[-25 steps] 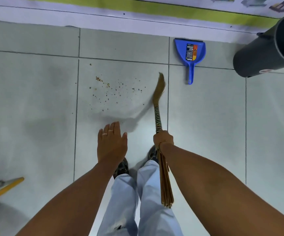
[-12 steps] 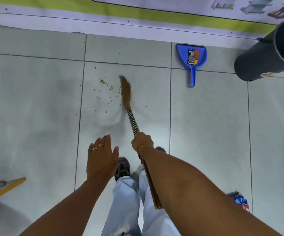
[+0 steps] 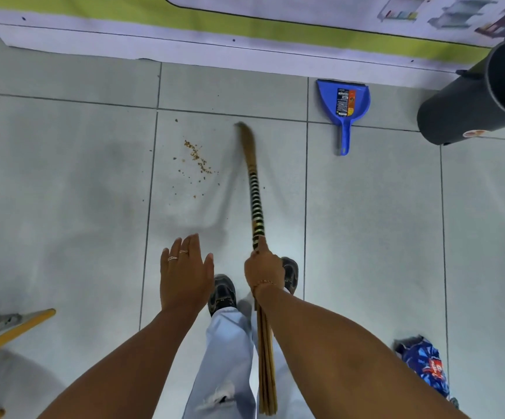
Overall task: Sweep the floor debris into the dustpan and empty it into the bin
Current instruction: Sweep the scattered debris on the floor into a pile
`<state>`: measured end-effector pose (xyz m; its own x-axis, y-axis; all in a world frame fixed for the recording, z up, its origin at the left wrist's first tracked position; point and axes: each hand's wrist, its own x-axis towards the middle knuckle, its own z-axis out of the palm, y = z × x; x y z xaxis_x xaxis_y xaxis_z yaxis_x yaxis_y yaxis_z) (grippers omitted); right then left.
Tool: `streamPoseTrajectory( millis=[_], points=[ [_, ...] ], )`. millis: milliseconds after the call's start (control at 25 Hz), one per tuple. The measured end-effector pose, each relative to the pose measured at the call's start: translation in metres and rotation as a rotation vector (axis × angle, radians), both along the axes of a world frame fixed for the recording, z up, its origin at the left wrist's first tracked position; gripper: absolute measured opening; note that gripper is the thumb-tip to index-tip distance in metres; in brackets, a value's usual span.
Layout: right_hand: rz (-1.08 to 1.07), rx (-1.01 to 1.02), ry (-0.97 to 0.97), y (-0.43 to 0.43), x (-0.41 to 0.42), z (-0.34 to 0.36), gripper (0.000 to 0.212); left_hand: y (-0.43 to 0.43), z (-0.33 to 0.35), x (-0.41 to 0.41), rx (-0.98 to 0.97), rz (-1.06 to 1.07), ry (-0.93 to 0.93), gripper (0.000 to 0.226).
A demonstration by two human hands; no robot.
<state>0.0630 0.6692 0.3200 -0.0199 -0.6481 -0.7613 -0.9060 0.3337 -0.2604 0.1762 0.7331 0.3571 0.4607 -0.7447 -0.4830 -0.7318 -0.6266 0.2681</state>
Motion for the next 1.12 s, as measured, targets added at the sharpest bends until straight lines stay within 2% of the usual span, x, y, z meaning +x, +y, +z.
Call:
streamPoseTrajectory(
  millis=[80,160,280,400,720,880,1000,1120],
  points=[
    [-0.102,0.074,0.042,0.000,-0.010,-0.001,0.051,-0.003,-0.002,-0.002,-0.013,-0.007,0.004,0.049],
    [-0.139,0.205,0.086,0.002,-0.014,-0.005,0.045,-0.004,-0.005,-0.001,-0.022,-0.022,0.008,0.049],
    [-0.025,0.323,0.136,0.009,-0.004,-0.012,0.037,0.000,-0.010,0.004,-0.009,-0.025,0.018,0.049],
    [0.020,0.338,0.110,0.013,0.016,-0.015,0.036,0.006,-0.012,0.012,0.001,-0.034,0.010,0.048],
    [-0.090,0.354,0.039,0.007,0.055,-0.018,0.037,0.005,-0.010,0.041,-0.012,-0.035,-0.046,0.048],
    [-0.052,0.328,0.024,0.006,0.063,-0.016,0.036,0.006,-0.009,0.041,-0.038,-0.092,-0.039,0.051],
    [-0.015,0.299,0.000,0.003,0.066,-0.011,0.038,0.006,-0.007,0.043,-0.055,-0.103,-0.045,0.051],
    [-0.081,0.183,-0.099,0.014,0.062,-0.001,0.042,0.013,-0.005,0.044,-0.072,-0.065,-0.048,0.051]
  ],
)
